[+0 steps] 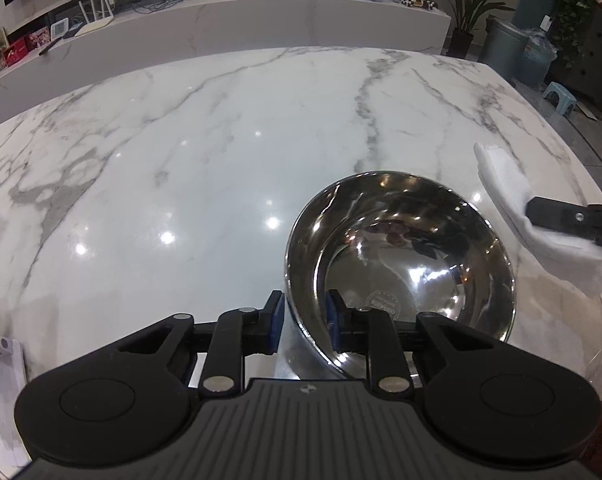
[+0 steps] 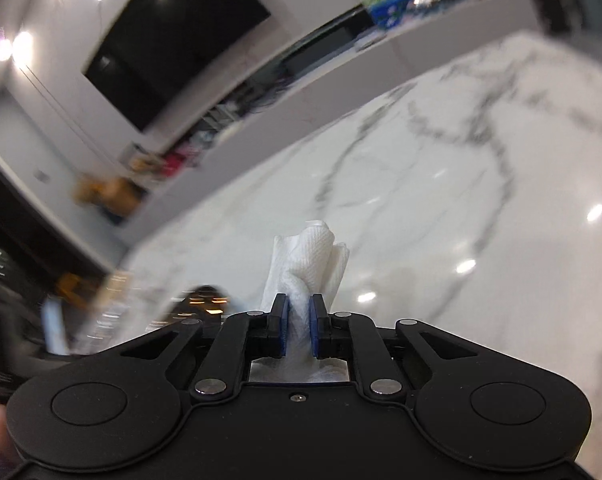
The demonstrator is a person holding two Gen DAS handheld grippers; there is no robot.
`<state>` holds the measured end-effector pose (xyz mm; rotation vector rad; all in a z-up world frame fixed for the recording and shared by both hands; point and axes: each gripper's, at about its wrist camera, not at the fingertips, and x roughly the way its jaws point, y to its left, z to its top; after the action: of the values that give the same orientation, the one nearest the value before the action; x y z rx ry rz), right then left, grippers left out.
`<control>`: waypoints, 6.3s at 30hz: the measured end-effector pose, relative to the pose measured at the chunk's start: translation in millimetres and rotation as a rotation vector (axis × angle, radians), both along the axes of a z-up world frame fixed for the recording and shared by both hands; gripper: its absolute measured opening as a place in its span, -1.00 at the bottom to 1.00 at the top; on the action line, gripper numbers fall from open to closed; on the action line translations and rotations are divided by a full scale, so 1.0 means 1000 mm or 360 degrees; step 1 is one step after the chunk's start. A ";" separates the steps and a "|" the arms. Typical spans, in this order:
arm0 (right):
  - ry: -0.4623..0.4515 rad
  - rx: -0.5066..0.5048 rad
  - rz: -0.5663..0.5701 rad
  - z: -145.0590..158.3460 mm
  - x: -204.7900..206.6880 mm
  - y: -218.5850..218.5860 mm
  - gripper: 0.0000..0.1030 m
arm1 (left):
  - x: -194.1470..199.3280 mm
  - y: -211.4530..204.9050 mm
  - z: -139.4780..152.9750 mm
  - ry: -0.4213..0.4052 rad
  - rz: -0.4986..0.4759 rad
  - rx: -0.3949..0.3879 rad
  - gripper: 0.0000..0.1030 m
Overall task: Clean bowl
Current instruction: 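Tilt the bowl up with the left tool while the right tool brings the cloth to its outer wall, then hold the bowl tilted with the left tool while the right tool wipes its blue outer wall, then keep the bowl tilted with the left tool while the right tool keeps wiping its outer wall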
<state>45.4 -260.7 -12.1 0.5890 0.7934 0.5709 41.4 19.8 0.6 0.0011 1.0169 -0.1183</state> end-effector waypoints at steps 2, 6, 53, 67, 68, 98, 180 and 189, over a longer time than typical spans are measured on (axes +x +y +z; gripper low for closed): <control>0.0029 0.0033 0.0030 -0.002 0.000 0.002 -0.81 | 0.000 0.000 -0.001 0.0006 -0.0002 -0.0002 -0.72; 0.0098 0.0114 0.0061 -0.009 0.002 0.006 -0.81 | 0.000 0.000 -0.001 0.0002 -0.0011 -0.0002 -0.73; 0.0210 0.0241 0.0170 -0.029 0.036 0.009 -0.81 | 0.005 0.002 -0.001 -0.0007 -0.0016 0.0030 -0.74; 0.0364 0.0027 0.0167 -0.051 0.039 0.026 -0.81 | 0.014 -0.003 -0.003 -0.0042 -0.0026 0.0012 -0.72; 0.0365 0.0026 0.0165 -0.051 0.039 0.026 -0.81 | 0.014 -0.003 -0.003 -0.0041 -0.0016 0.0005 -0.72; 0.0258 0.0271 0.0047 -0.028 0.033 0.001 -0.80 | 0.018 -0.003 0.001 -0.0099 0.0012 -0.0039 -0.79; 0.0390 -0.0072 0.0145 -0.039 0.028 0.030 -0.81 | 0.013 0.010 -0.006 0.0095 0.0042 -0.0187 -0.72; 0.0260 0.0233 -0.0037 -0.025 0.027 -0.006 -0.81 | 0.013 0.005 -0.005 0.0060 -0.0116 -0.0223 -0.77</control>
<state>72.4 -267.0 -37.5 0.7860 0.9022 0.5672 54.0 24.6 -4.6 -0.0922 1.0451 -0.2564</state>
